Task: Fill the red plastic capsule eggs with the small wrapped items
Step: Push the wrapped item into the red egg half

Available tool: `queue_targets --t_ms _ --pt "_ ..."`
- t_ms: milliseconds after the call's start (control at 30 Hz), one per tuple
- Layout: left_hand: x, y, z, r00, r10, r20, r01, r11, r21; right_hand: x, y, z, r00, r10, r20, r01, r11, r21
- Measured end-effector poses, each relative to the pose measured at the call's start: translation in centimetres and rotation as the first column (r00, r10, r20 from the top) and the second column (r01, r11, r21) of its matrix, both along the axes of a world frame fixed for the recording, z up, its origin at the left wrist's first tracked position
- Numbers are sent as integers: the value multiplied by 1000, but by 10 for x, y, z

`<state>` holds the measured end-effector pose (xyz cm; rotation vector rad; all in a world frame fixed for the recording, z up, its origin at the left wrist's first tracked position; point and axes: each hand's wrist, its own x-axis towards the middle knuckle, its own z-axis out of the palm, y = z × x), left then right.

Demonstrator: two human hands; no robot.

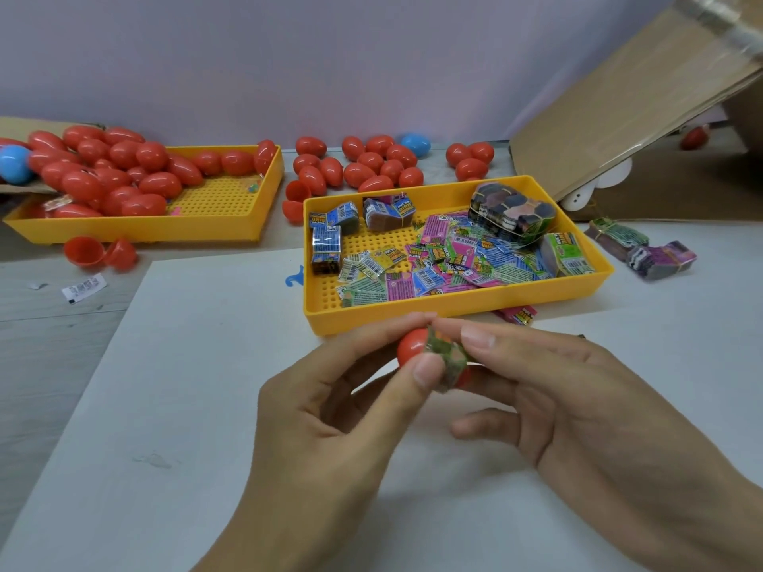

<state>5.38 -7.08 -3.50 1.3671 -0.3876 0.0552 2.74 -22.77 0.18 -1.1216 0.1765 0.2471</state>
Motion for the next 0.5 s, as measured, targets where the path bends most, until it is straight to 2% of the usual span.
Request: queue_targets --t_ms 167,500 --pt "3 1 4 996 70 48 -67 996 -66 -1 0 -2 995 41 -86 -40 999 7" --pt "1 1 3 994 71 80 -70 997 -9 -1 -1 -2 999 -21 -44 17 995 -95"
